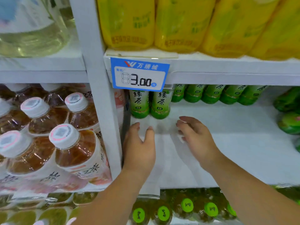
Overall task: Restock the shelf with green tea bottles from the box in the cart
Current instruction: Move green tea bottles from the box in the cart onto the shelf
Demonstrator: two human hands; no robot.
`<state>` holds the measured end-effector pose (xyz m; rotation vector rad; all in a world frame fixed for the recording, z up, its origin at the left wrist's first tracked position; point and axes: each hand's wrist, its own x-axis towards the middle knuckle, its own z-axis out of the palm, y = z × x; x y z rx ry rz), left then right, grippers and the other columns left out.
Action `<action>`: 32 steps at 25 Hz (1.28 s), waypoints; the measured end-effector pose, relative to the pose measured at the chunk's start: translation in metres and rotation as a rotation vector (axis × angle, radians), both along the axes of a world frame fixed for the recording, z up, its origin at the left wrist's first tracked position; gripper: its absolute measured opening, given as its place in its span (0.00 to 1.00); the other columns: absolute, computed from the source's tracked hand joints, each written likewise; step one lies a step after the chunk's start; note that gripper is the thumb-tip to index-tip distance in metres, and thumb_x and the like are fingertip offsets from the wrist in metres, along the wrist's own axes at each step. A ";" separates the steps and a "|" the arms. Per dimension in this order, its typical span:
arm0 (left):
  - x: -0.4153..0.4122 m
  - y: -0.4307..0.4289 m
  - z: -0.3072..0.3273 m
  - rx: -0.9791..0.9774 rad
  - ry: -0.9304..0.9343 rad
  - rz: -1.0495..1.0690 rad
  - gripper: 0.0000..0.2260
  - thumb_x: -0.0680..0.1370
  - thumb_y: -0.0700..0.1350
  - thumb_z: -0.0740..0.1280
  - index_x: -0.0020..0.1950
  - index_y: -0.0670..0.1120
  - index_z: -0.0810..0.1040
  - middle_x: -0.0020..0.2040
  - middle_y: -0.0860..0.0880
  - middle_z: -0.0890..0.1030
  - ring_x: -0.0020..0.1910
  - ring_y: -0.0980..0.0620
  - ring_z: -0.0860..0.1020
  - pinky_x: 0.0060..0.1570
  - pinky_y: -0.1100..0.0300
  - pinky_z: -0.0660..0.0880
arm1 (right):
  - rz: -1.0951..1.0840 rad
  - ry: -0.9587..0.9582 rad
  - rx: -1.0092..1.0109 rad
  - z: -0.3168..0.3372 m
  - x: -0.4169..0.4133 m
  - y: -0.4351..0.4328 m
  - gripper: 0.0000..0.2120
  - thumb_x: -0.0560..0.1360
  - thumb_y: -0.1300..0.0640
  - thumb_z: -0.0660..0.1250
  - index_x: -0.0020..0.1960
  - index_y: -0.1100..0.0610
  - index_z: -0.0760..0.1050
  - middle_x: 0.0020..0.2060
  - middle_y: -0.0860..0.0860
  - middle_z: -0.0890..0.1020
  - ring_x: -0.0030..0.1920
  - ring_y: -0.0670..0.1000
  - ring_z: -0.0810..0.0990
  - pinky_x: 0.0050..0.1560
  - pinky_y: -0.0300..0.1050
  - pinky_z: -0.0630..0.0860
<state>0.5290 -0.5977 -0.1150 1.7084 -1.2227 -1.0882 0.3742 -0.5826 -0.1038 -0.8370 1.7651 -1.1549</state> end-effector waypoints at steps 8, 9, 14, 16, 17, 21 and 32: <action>0.015 0.057 0.051 0.160 0.166 -0.238 0.14 0.82 0.51 0.64 0.67 0.55 0.72 0.54 0.64 0.75 0.51 0.64 0.74 0.54 0.63 0.64 | -0.060 -0.064 0.152 0.019 0.009 0.093 0.15 0.81 0.46 0.64 0.67 0.45 0.73 0.56 0.46 0.83 0.55 0.46 0.83 0.66 0.53 0.76; 0.017 0.065 0.062 0.175 0.157 -0.283 0.14 0.82 0.52 0.63 0.68 0.55 0.72 0.53 0.65 0.74 0.51 0.65 0.73 0.52 0.64 0.64 | -0.059 -0.071 0.172 0.025 0.009 0.106 0.16 0.81 0.46 0.63 0.68 0.45 0.72 0.56 0.45 0.82 0.55 0.46 0.82 0.66 0.53 0.76; 0.011 0.106 0.116 0.220 0.085 -0.492 0.18 0.83 0.54 0.61 0.72 0.52 0.72 0.61 0.58 0.74 0.57 0.59 0.71 0.54 0.64 0.65 | -0.088 -0.102 0.242 0.072 0.014 0.172 0.16 0.81 0.43 0.62 0.68 0.44 0.72 0.61 0.46 0.80 0.58 0.46 0.81 0.64 0.50 0.77; 0.009 0.126 0.137 0.243 0.078 -0.571 0.19 0.83 0.55 0.61 0.73 0.52 0.71 0.63 0.57 0.74 0.57 0.58 0.72 0.53 0.65 0.66 | -0.108 -0.103 0.235 0.099 0.017 0.200 0.16 0.82 0.44 0.62 0.68 0.46 0.72 0.61 0.46 0.79 0.57 0.46 0.81 0.63 0.49 0.77; 0.008 0.138 0.148 0.257 0.076 -0.597 0.19 0.83 0.55 0.61 0.73 0.52 0.70 0.64 0.56 0.73 0.57 0.58 0.72 0.50 0.66 0.67 | -0.116 -0.089 0.237 0.111 0.016 0.216 0.16 0.82 0.45 0.62 0.68 0.47 0.72 0.61 0.46 0.79 0.58 0.47 0.81 0.63 0.50 0.76; 0.001 0.180 0.187 0.295 0.065 -0.708 0.22 0.83 0.55 0.63 0.75 0.50 0.68 0.65 0.53 0.73 0.61 0.55 0.73 0.57 0.60 0.67 | -0.160 -0.037 0.263 0.155 0.000 0.284 0.18 0.81 0.42 0.63 0.69 0.43 0.70 0.64 0.46 0.79 0.61 0.49 0.80 0.66 0.55 0.75; -0.094 0.342 0.253 0.247 -0.039 -1.045 0.22 0.83 0.56 0.62 0.75 0.50 0.69 0.68 0.54 0.74 0.61 0.57 0.72 0.57 0.60 0.66 | -0.447 -0.046 0.263 0.220 -0.070 0.488 0.23 0.83 0.42 0.60 0.75 0.50 0.68 0.67 0.50 0.76 0.59 0.50 0.80 0.66 0.57 0.74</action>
